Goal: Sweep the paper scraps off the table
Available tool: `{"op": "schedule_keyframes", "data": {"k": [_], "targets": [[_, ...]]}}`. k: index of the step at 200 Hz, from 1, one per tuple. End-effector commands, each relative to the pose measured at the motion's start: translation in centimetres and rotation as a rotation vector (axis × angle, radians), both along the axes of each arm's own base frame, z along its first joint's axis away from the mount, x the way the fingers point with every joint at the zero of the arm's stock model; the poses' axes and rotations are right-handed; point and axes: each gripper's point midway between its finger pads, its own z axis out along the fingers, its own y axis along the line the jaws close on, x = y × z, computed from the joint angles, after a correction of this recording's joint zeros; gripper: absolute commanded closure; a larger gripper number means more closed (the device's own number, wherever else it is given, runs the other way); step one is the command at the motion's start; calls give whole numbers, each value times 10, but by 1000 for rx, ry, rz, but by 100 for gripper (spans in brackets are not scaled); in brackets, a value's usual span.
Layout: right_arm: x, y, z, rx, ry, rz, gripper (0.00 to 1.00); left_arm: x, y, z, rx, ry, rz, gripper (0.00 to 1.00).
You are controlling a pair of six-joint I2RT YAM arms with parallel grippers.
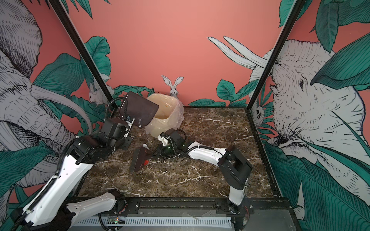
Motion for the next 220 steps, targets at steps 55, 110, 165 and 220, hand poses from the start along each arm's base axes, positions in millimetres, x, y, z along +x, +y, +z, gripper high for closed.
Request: {"op": "schedule_keyframes", "data": {"k": [55, 110, 165, 220], "targets": [[33, 10, -6, 21, -23, -138, 100, -2, 1, -2, -3, 16, 16, 100], [37, -48, -20, -44, 27, -237, 100, 0, -1, -5, 0, 25, 16, 100], [16, -150, -24, -193, 53, -276, 100, 1, -4, -7, -8, 28, 13, 100], [12, -232, -12, -315, 24, -336, 100, 1, -7, -9, -12, 34, 6, 100]]}}
